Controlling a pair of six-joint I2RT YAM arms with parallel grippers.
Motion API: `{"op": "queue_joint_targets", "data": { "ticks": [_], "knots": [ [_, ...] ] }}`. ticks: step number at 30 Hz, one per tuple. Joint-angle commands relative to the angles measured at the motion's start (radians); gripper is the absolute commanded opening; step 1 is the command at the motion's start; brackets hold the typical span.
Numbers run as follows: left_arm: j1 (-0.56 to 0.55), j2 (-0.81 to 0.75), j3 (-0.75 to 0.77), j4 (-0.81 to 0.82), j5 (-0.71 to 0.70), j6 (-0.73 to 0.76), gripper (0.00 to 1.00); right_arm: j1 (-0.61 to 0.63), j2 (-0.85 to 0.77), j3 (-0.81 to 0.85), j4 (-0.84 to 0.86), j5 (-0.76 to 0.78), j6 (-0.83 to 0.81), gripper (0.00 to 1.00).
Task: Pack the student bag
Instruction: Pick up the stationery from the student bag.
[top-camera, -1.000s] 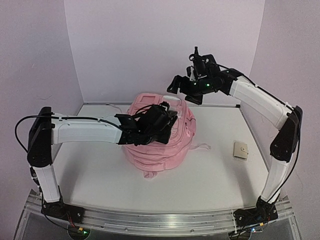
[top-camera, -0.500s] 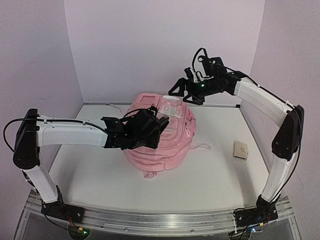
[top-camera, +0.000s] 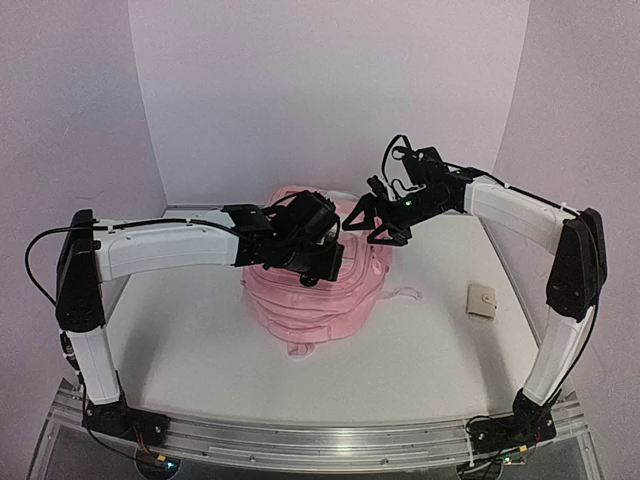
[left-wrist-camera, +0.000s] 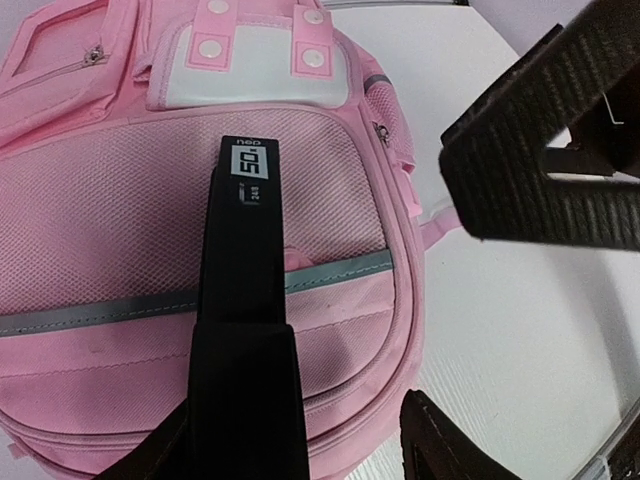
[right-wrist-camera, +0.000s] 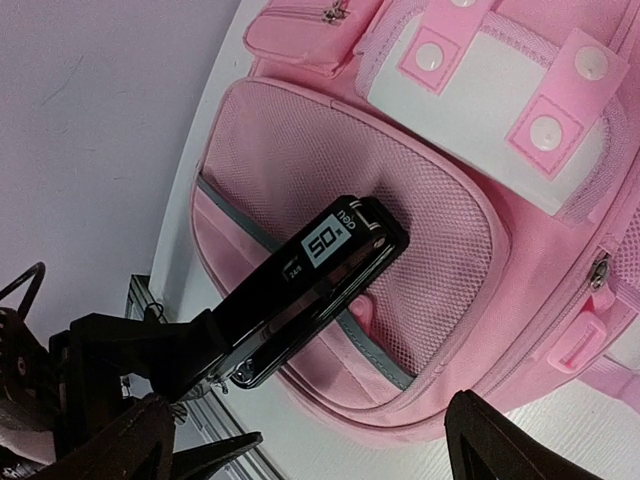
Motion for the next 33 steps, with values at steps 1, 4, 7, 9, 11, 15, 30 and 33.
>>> {"op": "queue_joint_targets", "data": {
  "ticks": [1, 4, 7, 9, 11, 15, 30, 33],
  "knots": [
    [0.036, 0.073, 0.153, -0.202, 0.076, -0.02, 0.61, -0.01, -0.073, 0.009, 0.038, -0.038, -0.023, 0.95],
    [0.052, 0.104, 0.19, -0.247, 0.1, -0.035, 0.58, -0.024, -0.076, 0.008, 0.039, -0.058, -0.026, 0.97],
    [0.065, 0.124, 0.203, -0.274, 0.1, -0.05, 0.59, -0.039, -0.076, 0.001, 0.039, -0.079, -0.023, 0.97],
    [0.071, 0.137, 0.212, -0.29, 0.104, -0.055, 0.61, -0.043, -0.077, -0.004, 0.039, -0.085, -0.024, 0.97],
    [0.075, 0.15, 0.221, -0.299, 0.11, -0.056, 0.62, -0.043, -0.078, -0.005, 0.038, -0.086, -0.024, 0.97],
    [0.075, 0.175, 0.247, -0.31, 0.12, -0.047, 0.54, -0.044, -0.075, 0.0, 0.038, -0.084, -0.026, 0.97],
    [0.08, -0.126, -0.095, -0.012, 0.072, -0.078, 0.05, -0.043, -0.045, 0.044, 0.01, -0.076, -0.181, 0.97],
    [0.097, -0.241, -0.22, 0.097, 0.076, -0.105, 0.0, -0.041, -0.028, 0.083, -0.039, -0.058, -0.26, 0.95]
  ]
}}
